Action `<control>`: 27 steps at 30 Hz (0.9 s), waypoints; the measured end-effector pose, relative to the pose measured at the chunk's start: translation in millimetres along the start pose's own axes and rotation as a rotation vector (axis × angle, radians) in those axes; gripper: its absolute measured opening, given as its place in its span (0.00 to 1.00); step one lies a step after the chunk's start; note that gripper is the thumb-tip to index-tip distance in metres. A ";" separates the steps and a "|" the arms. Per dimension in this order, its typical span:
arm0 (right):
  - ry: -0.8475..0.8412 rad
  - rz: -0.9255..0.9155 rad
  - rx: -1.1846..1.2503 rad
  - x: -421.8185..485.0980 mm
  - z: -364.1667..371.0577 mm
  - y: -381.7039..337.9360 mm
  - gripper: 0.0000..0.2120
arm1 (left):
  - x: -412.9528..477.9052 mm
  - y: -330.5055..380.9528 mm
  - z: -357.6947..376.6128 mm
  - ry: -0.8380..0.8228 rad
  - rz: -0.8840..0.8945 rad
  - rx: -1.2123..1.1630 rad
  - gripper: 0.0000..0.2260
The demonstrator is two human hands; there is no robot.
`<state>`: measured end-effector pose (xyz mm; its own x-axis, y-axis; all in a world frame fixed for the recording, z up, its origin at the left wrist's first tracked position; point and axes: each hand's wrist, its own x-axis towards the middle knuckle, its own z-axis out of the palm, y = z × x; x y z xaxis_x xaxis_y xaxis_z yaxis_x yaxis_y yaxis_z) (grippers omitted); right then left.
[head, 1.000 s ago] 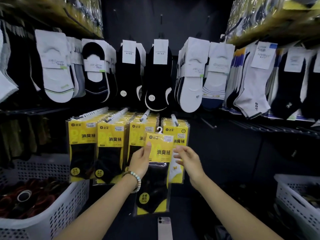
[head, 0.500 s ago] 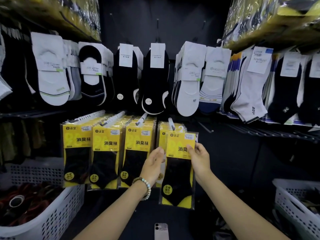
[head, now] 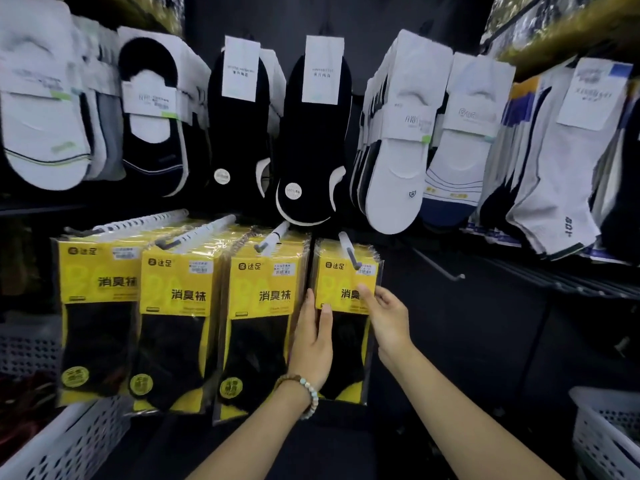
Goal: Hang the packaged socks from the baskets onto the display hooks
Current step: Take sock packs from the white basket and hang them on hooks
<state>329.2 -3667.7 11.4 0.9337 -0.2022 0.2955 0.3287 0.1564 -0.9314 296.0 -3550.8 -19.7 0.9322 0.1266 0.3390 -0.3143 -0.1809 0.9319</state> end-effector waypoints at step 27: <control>-0.306 0.232 -0.542 -150.3 -77.9 45.7 0.21 | -127.7 -50.6 -52.6 -0.247 -0.178 0.174 0.24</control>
<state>192.8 -3705.5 -92.2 0.9961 0.0744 0.0470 0.0709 -0.3613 -0.9298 183.4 -3506.5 -103.3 0.9916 -0.0652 0.1115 -0.1272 -0.3430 0.9307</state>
